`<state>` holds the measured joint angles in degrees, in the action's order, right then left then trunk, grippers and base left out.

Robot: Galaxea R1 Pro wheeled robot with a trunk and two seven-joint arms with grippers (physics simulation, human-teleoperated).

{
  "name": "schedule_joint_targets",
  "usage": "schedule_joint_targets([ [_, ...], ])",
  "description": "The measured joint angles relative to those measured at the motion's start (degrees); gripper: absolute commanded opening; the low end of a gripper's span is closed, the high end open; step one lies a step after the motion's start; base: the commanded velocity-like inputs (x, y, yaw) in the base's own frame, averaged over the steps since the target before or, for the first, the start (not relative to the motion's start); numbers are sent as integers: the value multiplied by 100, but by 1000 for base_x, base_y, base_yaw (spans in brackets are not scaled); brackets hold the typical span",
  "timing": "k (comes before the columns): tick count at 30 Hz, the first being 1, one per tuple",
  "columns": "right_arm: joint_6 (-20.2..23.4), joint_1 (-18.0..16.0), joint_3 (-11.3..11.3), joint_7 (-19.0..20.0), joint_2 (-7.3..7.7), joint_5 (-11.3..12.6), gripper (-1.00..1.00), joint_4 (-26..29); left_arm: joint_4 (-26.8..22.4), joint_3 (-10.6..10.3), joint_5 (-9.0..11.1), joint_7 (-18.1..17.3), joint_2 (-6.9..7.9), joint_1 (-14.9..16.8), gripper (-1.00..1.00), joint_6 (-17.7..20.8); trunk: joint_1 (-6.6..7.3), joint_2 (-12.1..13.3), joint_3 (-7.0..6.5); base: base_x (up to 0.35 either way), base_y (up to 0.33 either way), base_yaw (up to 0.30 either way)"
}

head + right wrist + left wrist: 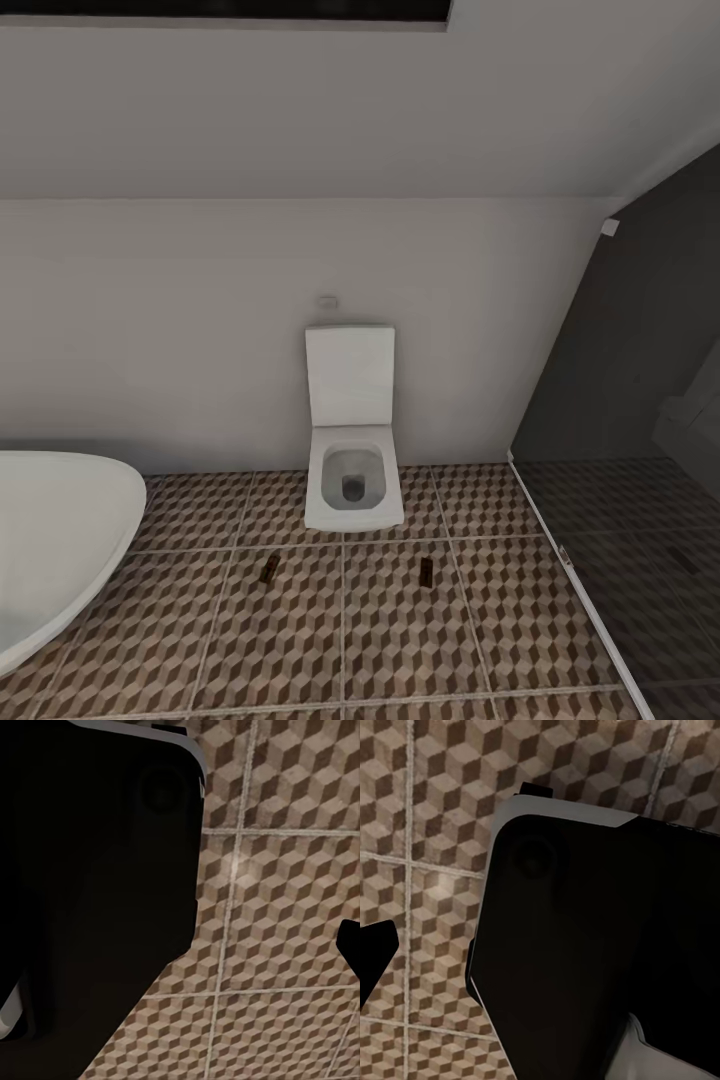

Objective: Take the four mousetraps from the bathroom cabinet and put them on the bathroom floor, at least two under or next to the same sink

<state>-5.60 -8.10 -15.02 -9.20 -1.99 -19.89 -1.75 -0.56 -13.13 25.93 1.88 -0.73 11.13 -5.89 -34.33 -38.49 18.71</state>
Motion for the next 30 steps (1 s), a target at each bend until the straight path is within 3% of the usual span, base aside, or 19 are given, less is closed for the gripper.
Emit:
schedule_joint_targets([
  [30,-4,0,1,-6,11,-25,100,8,-23,-18,-39,41,91,1,100,-5,0,0,0,0,0,0],
])
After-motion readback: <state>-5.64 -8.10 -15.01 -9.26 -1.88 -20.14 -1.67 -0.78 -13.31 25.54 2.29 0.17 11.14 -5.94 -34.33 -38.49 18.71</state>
